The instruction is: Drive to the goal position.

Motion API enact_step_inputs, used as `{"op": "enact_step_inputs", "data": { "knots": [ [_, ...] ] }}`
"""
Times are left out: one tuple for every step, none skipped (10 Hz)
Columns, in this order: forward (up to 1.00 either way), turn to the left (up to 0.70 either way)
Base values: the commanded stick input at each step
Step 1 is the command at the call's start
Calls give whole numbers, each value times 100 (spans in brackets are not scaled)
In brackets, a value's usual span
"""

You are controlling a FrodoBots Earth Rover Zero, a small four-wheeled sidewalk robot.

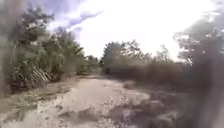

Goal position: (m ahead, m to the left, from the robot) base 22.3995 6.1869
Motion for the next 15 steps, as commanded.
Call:
{"op": "enact_step_inputs", "data": {
  "knots": [
    [100, 40],
    [100, 40],
    [100, 15],
    [100, 0],
    [100, 0],
    [100, 0],
    [100, 0],
    [100, 0],
    [100, 0],
    [100, 0],
    [100, 0],
    [100, 0],
    [100, 0],
    [99, 0],
    [95, -23]
  ]
}}
